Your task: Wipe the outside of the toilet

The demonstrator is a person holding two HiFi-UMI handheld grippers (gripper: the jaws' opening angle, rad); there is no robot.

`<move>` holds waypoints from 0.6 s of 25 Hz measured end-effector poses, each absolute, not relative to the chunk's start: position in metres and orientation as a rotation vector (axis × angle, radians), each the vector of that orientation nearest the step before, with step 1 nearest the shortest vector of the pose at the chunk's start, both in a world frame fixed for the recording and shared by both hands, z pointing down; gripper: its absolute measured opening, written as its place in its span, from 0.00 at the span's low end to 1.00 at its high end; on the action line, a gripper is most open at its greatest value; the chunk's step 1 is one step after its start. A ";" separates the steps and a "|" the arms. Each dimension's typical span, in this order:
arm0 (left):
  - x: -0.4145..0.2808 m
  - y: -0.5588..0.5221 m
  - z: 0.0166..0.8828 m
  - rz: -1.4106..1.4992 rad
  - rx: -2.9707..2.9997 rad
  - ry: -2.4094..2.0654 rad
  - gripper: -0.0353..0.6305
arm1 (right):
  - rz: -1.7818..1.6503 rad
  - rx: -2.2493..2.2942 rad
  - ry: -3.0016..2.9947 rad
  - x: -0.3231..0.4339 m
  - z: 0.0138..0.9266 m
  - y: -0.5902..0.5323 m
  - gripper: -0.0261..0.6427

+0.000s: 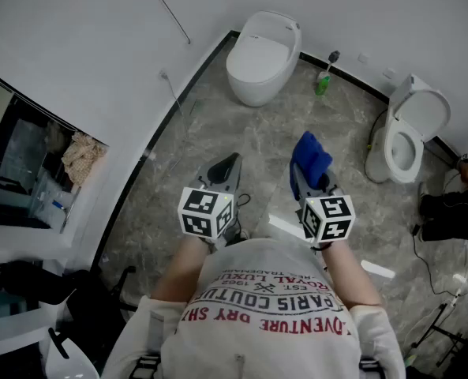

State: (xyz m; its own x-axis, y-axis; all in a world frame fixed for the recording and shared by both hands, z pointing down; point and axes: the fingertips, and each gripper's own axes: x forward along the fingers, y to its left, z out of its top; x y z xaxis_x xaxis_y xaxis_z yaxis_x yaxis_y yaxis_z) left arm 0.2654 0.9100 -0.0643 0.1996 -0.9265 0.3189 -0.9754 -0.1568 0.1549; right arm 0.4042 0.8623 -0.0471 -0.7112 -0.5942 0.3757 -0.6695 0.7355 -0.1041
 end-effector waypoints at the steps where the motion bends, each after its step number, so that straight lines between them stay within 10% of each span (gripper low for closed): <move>1: 0.267 0.910 -0.064 0.213 2.158 -1.790 0.06 | 0.332 0.982 -2.620 0.406 -0.047 0.863 0.15; 15: 0.296 0.896 -0.054 0.202 2.125 -1.773 0.06 | 0.319 0.978 -2.630 0.444 -0.043 0.849 0.15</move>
State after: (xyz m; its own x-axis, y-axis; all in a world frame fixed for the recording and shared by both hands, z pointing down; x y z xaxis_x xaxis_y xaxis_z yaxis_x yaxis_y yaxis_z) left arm 0.2960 0.8956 -0.0541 0.2001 -0.9201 0.3367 -0.9722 -0.1439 0.1848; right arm 0.4437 0.8489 -0.0426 -0.7161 -0.5934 0.3675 -0.6641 0.7413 -0.0971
